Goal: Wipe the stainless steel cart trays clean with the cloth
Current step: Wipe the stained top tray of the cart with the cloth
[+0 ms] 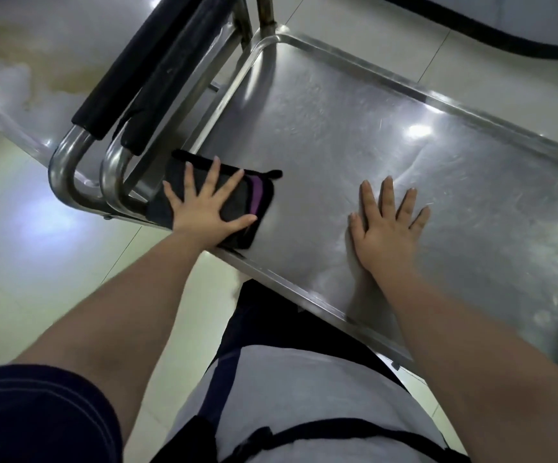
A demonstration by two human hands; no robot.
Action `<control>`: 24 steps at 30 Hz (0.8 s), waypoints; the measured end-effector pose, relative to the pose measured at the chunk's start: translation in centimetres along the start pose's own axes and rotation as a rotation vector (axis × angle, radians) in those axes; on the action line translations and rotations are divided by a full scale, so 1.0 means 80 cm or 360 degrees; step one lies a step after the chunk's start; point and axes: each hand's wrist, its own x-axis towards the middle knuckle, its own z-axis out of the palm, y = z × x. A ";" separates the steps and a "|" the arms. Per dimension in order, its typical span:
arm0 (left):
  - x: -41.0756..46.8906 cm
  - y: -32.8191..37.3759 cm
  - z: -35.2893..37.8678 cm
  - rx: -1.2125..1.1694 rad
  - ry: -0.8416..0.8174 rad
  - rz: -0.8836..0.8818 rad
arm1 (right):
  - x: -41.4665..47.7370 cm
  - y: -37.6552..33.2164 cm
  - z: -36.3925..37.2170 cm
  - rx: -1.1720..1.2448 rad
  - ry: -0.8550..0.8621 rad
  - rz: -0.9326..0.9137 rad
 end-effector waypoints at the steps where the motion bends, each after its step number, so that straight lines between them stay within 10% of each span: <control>1: 0.003 -0.013 -0.002 0.0019 -0.0026 -0.0033 | 0.001 -0.001 0.000 -0.0017 -0.0010 0.0010; 15: -0.063 0.154 0.034 0.0001 0.0215 0.0408 | -0.008 0.046 -0.011 0.0065 0.0004 -0.0203; 24: -0.063 0.157 0.043 0.0132 0.0213 0.0361 | -0.067 0.162 -0.005 0.0087 0.0028 0.0451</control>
